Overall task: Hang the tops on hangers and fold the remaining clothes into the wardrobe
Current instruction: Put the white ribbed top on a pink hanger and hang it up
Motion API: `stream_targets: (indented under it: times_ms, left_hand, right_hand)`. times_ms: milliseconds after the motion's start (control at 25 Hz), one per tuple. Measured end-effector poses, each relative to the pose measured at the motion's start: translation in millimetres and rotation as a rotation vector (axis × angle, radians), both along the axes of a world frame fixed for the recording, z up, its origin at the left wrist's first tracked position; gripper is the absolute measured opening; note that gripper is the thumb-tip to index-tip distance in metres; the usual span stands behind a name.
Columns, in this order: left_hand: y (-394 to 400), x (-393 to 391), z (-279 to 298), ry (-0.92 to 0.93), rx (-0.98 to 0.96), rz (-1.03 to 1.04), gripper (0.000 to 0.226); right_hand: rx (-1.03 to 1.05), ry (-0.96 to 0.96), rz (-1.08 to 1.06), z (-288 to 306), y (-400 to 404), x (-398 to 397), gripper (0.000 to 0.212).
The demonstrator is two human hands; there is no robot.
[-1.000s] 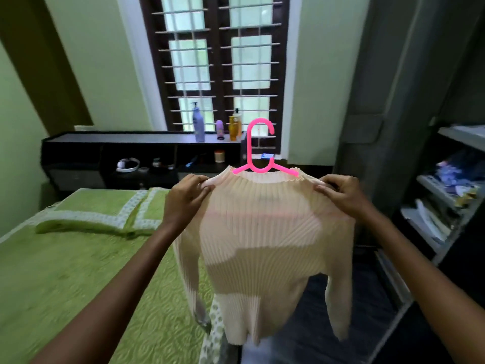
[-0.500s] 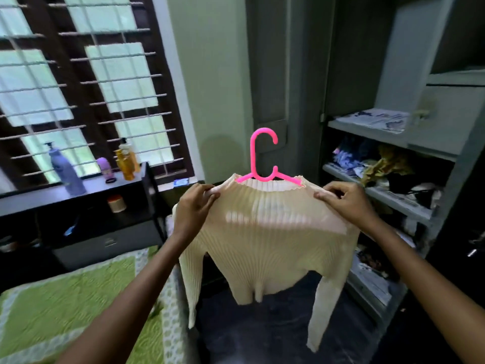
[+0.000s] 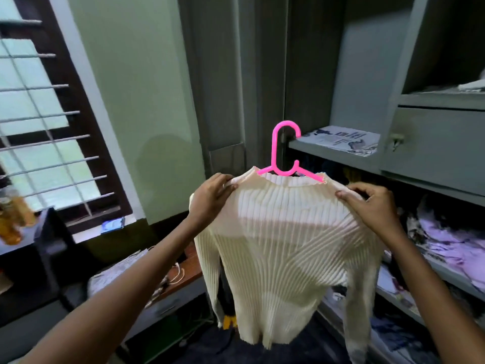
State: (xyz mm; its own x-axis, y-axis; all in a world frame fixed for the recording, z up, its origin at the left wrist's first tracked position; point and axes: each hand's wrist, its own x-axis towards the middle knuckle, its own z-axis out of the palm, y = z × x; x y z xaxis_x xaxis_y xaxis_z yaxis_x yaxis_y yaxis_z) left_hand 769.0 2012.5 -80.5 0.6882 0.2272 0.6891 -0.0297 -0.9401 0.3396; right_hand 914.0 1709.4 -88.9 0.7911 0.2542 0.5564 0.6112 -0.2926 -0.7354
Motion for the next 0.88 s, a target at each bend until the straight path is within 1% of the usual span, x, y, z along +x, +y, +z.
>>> stream_targets:
  times_ms: [120,160,240,360,400,440,480,520,560,640,680,720,760,880]
  left_hand:
    - [7,69,9,-0.012,0.024,-0.057,0.029]
    - [7,92,12,-0.005,0.043,-0.08,0.029]
    - [5,129,19,0.036,0.07,-0.14,0.027]
    - [-1,187,22,0.118,0.055,-0.289,0.027]
    - [-6,204,22,0.138,0.032,-0.329,0.027]
    - [-11,218,22,0.159,0.006,-0.365,0.027]
    - [-18,232,22,0.179,-0.012,-0.394,0.027]
    - [-26,244,21,0.197,-0.022,-0.413,0.027]
    - [-36,253,20,0.211,-0.028,-0.43,0.028]
    - [-58,272,17,0.25,-0.026,-0.475,0.03]
    - [-69,277,15,0.278,-0.019,-0.488,0.029]
    - [-80,280,12,0.307,-0.026,-0.497,0.029]
    - [-89,279,9,0.339,-0.047,-0.505,0.027]
    - [-110,270,0,0.44,-0.163,-0.523,0.027]
  right_hand:
    - [0.023,0.002,-0.189,1,2,39,0.003]
    - [0.031,-0.002,-0.266,0,1,53,0.004]
    - [0.037,-0.012,-0.394,2,1,77,0.016]
    - [-0.064,-0.107,-0.615,11,2,111,0.037]
    - [-0.089,-0.126,-0.707,15,2,119,0.036]
    - [-0.07,-0.13,-0.804,19,4,126,0.03]
    - [-0.005,-0.138,-0.872,23,9,131,0.023]
    - [0.099,-0.125,-0.85,28,18,131,0.013]
    - [0.211,-0.044,-0.746,34,29,131,0.008]
    - [0.349,0.248,-0.465,46,58,132,0.022]
    - [0.371,0.376,-0.39,49,70,133,0.025]
    - [0.364,0.438,-0.407,50,76,137,0.025]
    - [0.368,0.454,-0.466,50,79,140,0.026]
    - [0.423,0.467,-0.625,45,72,147,0.042]
